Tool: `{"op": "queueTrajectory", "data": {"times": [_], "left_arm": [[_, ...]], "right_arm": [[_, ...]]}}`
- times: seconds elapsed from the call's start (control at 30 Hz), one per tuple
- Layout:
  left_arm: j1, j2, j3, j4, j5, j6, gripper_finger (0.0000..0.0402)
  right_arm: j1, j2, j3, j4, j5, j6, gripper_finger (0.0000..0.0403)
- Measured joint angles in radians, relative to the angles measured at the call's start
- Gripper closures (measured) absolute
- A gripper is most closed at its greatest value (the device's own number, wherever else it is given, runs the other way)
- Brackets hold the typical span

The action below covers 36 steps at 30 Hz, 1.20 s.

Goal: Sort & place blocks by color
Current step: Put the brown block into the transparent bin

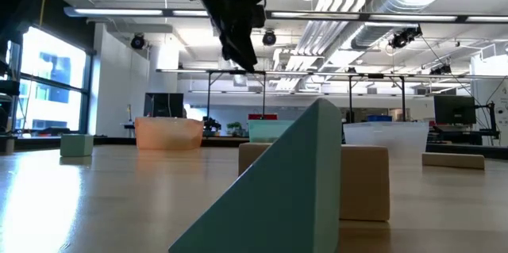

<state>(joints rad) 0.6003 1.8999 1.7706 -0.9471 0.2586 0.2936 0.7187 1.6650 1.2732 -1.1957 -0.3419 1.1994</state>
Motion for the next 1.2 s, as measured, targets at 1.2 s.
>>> {"op": "queueTrajectory", "data": {"times": [1.2], "left_arm": [[-0.528, -0.302, 0.0, -0.156, -0.048, -0.487, 0.0174]], "right_arm": [[0.331, 0.0, -0.221, 0.259, 0.283, -0.531, 0.0167]]}}
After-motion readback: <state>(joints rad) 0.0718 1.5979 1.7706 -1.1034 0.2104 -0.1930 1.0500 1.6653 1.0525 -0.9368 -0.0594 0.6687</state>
